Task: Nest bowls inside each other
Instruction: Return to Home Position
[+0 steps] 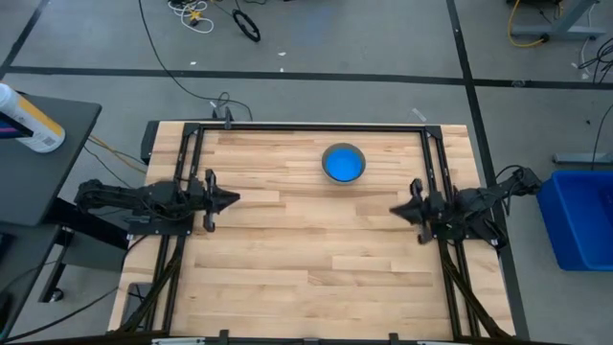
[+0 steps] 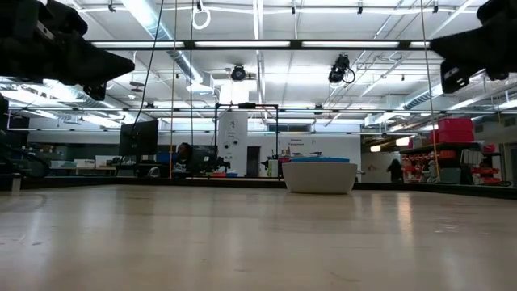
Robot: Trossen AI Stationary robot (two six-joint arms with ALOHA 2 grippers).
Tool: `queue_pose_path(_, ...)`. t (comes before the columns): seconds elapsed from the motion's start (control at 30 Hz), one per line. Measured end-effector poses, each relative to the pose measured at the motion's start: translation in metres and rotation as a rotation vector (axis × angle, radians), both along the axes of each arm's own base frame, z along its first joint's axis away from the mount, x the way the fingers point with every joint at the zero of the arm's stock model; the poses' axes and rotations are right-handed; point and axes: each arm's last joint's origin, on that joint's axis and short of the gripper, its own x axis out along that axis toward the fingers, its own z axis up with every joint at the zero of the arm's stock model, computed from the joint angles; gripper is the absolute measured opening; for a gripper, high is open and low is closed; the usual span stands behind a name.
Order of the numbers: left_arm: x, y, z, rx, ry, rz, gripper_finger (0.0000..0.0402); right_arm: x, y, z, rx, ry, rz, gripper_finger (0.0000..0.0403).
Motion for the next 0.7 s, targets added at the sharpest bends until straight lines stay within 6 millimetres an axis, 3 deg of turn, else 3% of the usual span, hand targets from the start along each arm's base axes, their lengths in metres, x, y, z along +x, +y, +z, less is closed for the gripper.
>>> queue_pose_path(0.1, 0.000, 0.000, 0.000, -0.019, -0.003, -0.016, 0.0039, 0.000, 0.003, -0.006, 0.013, 0.064, 0.113, 0.0010)
queue_pose_path(0.27, 0.000, 0.000, -0.001, -0.034, 0.006, -0.019, 0.0039, 0.000, 0.003, -0.009, -0.013, 0.099, 0.107, 0.0010)
queue_pose_path(0.5, 0.000, 0.000, -0.001, -0.053, 0.008, -0.018, 0.0039, 0.004, -0.006, -0.011, -0.198, 0.029, -0.020, 0.0010)
queue_pose_path(0.7, 0.000, 0.000, -0.002, -0.066, 0.009, -0.018, 0.0039, 0.008, -0.023, -0.013, -0.208, 0.055, -0.070, 0.0010)
